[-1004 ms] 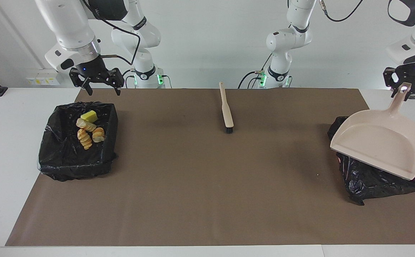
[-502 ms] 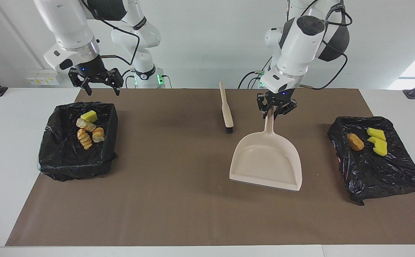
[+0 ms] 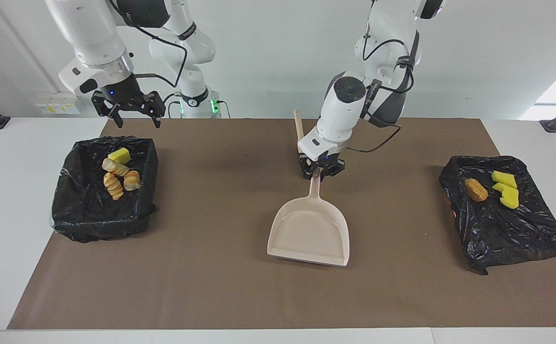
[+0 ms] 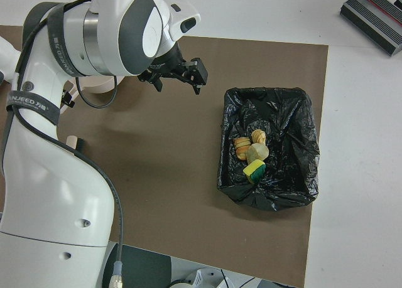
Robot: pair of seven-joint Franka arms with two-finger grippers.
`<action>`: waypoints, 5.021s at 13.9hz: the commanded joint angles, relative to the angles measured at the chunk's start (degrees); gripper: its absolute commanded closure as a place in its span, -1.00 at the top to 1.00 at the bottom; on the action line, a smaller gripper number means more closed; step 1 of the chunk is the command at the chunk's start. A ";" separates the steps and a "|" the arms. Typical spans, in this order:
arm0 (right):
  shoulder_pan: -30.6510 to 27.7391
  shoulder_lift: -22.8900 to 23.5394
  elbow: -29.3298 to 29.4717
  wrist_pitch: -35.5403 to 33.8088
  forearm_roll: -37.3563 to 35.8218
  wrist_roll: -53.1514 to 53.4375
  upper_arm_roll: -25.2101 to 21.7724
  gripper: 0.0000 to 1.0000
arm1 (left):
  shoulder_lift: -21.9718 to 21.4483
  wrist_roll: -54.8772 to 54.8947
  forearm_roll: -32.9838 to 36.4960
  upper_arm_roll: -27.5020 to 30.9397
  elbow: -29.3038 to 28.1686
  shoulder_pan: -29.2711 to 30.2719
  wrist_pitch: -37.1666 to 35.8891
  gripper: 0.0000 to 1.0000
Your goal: Sweep and dump trash in bin
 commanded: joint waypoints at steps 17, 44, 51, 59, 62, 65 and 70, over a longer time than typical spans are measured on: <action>-0.89 -0.93 -0.97 0.21 1.04 -1.13 0.25 1.00 | 4.52 -7.69 0.08 1.51 -0.86 -4.56 7.16 -1.00; -0.80 -0.93 -0.97 0.21 1.04 -1.13 0.25 1.00 | -6.98 -0.08 2.89 2.30 0.28 11.77 -3.54 1.00; -0.80 -0.93 -0.97 0.21 1.04 -1.13 0.25 1.00 | -15.34 12.60 2.54 2.39 0.28 19.78 -18.05 1.00; -0.80 -0.93 -0.97 0.21 1.04 -1.13 0.25 1.00 | -18.86 18.75 2.36 5.72 3.96 23.29 -26.57 1.00; -0.89 -0.93 -0.97 0.21 1.04 -1.13 0.25 1.00 | -19.21 22.27 2.36 6.34 6.78 25.93 -30.45 1.00; -0.80 -0.93 -0.97 0.21 1.04 -1.13 0.25 1.00 | -20.88 22.19 2.45 7.74 7.40 26.55 -30.90 1.00; -0.80 -0.93 -0.97 0.21 1.04 -1.13 0.25 1.00 | -22.46 22.37 2.36 7.66 6.96 26.47 -33.17 1.00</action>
